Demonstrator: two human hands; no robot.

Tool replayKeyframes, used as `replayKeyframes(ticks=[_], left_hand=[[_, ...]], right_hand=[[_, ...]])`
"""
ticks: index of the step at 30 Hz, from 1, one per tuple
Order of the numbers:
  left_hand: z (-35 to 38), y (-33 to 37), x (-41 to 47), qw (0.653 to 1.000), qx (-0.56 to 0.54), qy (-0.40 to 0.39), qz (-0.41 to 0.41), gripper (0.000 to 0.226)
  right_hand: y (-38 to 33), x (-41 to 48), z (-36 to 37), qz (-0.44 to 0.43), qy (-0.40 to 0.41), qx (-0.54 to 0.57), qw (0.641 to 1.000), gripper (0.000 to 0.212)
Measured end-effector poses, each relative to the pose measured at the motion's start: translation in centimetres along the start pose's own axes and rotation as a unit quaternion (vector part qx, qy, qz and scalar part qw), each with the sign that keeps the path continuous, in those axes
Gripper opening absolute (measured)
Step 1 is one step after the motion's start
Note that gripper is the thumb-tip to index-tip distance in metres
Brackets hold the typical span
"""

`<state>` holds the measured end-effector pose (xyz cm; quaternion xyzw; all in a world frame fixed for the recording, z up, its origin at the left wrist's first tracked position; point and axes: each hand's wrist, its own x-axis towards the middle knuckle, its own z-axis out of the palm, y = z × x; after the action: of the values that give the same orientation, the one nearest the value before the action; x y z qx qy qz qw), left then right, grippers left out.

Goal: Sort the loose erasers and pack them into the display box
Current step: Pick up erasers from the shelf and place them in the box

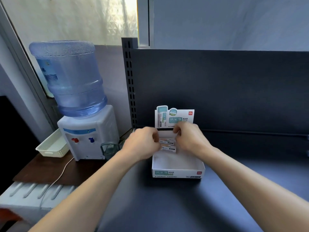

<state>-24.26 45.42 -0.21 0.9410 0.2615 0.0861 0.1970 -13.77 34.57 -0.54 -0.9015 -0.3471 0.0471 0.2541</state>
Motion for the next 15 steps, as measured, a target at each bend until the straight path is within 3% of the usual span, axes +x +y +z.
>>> replayKeyframes(ticks=[7, 15], left_hand=[[-2.3, 2.9, 0.1, 0.98, -0.117, 0.144, 0.07, 0.008], [0.7, 13.8, -2.0, 0.958, -0.168, 0.042, 0.231, 0.008]], right_hand=[[1.4, -1.3, -3.1, -0.021, 0.125, 0.012, 0.992, 0.019], [8.7, -5.6, -9.8, 0.016, 0.203, -0.024, 0.979, 0.014]])
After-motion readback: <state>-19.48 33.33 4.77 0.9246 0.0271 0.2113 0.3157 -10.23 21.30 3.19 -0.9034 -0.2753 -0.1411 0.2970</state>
